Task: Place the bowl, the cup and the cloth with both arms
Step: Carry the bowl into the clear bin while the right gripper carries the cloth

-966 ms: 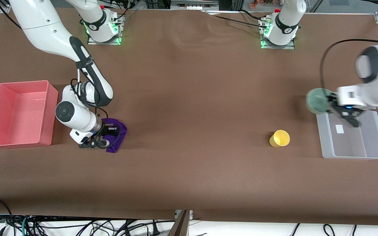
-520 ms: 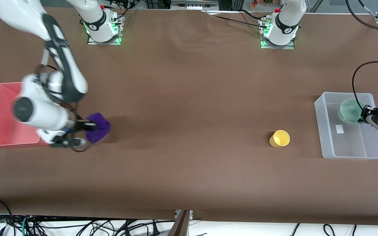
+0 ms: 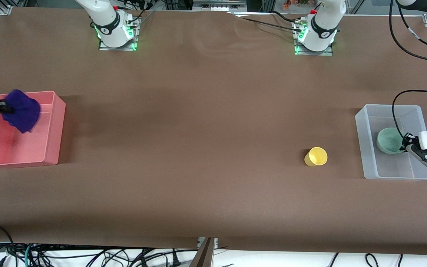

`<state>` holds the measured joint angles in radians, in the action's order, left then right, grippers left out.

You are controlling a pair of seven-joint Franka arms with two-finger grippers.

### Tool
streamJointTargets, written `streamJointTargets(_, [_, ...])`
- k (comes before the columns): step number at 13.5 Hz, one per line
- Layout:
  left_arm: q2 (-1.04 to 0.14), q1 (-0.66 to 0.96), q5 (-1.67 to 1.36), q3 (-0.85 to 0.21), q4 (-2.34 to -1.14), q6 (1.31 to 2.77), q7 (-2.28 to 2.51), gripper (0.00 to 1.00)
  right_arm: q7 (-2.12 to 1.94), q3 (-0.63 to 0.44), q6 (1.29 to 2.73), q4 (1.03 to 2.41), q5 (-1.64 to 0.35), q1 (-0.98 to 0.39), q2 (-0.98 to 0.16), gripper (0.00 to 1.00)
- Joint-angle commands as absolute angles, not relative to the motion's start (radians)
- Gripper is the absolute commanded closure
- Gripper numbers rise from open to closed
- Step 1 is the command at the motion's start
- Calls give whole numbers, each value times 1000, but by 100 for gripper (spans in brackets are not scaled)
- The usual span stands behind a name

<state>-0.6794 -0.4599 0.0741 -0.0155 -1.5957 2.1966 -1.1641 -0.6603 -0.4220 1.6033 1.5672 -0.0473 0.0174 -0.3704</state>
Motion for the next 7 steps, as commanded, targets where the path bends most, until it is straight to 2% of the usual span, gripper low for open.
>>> streamJointTargets(1, [-634,-462,80,-35,-1571,2125,-1161,0,-704,-420,1690,1645,-48,54,-397,100])
streamJointTargets(4, [-560,-453,74,-108,-1546,2019,-1096,0,-787,-439,1837,1771,-54,83,-413,100])
streamJointTargets(5, [-548,-449,74,-142,-1534,1979,-997,0,-787,-442,1860,1782,-55,83,-420,93])
streamJointTargets(6, [-548,-449,74,-190,-1522,1953,-883,0,-785,-442,1864,1779,-58,81,-425,19])
streamJointTargets(7, [-548,-449,74,-233,-1513,1950,-783,0,-785,-442,1859,1772,-63,81,-420,0])
